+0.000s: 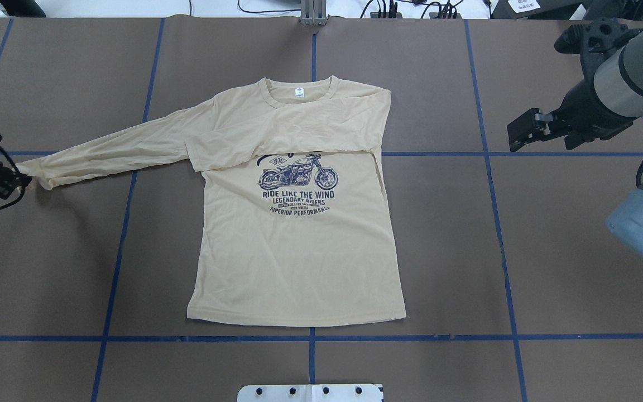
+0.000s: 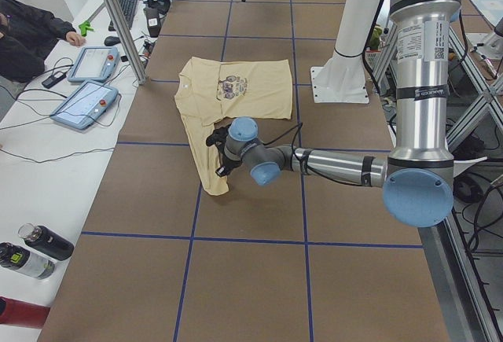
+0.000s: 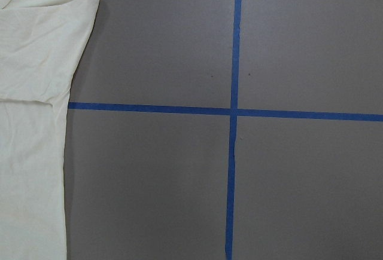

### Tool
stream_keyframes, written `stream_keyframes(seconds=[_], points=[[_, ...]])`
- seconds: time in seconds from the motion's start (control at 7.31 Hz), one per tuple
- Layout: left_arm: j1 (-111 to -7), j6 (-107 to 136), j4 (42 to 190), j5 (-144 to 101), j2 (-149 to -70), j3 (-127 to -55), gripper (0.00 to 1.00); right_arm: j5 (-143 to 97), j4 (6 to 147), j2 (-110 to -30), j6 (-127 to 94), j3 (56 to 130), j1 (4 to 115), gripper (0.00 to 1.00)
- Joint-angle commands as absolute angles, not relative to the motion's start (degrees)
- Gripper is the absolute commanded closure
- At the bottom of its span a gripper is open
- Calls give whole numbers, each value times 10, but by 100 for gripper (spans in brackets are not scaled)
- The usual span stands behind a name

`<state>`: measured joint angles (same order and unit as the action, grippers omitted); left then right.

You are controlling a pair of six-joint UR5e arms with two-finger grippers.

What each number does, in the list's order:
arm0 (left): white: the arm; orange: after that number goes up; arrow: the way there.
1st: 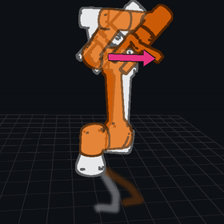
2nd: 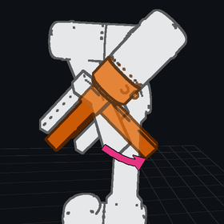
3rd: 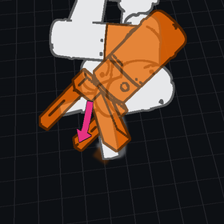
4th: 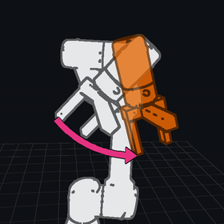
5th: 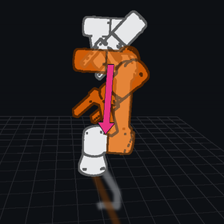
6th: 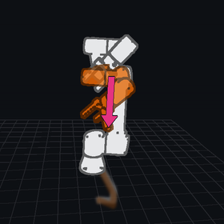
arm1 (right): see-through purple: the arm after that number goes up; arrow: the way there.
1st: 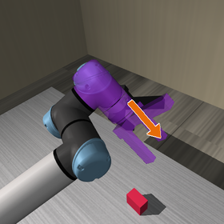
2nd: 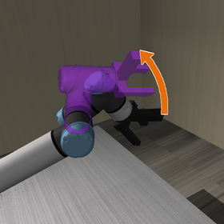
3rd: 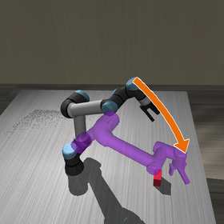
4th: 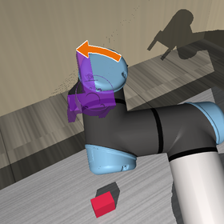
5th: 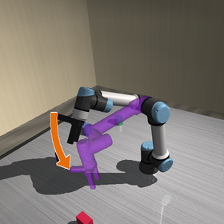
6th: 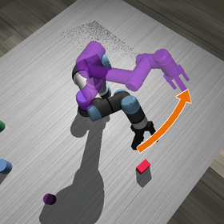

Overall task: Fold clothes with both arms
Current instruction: 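Move the left gripper to the other sleeve cuff and grasp it, then fold the held sleeve across the shirt front with the left gripper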

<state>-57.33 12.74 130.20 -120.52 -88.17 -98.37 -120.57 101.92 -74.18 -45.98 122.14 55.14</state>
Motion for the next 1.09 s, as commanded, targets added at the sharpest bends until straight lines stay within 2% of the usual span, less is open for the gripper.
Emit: stream_keyframes(seconds=[0.0, 0.27, 0.41, 0.68, 0.96], points=[[-574, 132, 1030, -1205, -1006, -1089, 100, -1205, 1020, -741, -461, 1222, 551, 0], [-554, 227, 817, -1208, -1200, -1093, 100, -1205, 1019, -738, -461, 1221, 551, 0], [-514, 293, 791, -1221, -1256, -1081, 100, -1205, 1020, -738, -461, 1221, 551, 0], [-451, 433, 792, -1218, -1434, -925, 100, -1205, 1019, -737, -461, 1221, 551, 0], [-395, 535, 850, -1209, -1605, -682, 100, -1206, 1020, -737, -464, 1221, 551, 0]])
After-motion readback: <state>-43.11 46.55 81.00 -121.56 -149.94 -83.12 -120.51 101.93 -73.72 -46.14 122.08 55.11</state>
